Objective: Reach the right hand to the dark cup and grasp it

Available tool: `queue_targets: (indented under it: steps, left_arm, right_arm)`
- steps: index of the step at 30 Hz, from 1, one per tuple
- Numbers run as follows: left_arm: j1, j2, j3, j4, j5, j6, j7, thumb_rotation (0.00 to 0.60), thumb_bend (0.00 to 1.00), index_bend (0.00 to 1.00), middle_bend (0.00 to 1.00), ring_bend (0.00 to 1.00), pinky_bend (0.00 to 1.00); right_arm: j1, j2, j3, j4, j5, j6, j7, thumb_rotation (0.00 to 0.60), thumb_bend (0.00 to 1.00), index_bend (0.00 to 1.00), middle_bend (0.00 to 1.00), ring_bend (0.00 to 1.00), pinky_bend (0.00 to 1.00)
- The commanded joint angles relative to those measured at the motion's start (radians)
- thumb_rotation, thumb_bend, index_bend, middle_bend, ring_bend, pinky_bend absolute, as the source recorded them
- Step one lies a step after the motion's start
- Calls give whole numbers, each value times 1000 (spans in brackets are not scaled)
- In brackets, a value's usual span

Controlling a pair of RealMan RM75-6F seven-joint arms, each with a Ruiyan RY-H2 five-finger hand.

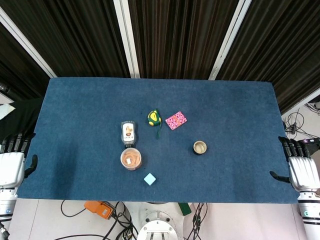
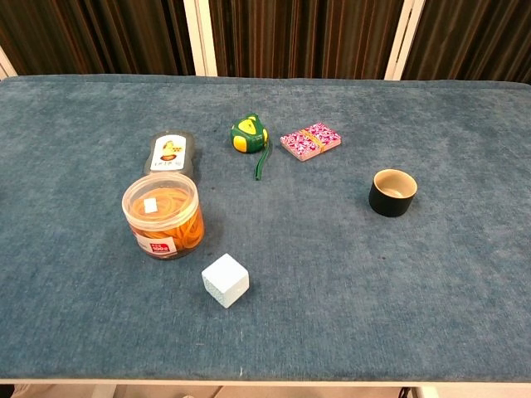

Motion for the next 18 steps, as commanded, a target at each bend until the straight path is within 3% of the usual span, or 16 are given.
queue_targets:
  steps: [1, 9, 18]
  left_arm:
    - [3, -2, -1, -5, -3, 6, 7, 600, 452, 144, 42, 111, 84]
    - [8, -3, -9, -7, -19, 10, 20, 600, 452, 144, 42, 113, 84]
    - [8, 2, -6, -9, -14, 10, 25, 600, 452, 144, 42, 114, 84]
  right_arm:
    - [10, -9, 2, 21, 18, -27, 21, 600, 182, 45, 158, 114, 90]
    - [104, -56, -8, 112, -2, -208, 205, 600, 183, 135, 158, 110, 76]
    - [263, -140, 25, 154, -20, -375, 182, 600, 209, 220, 158, 110, 76]
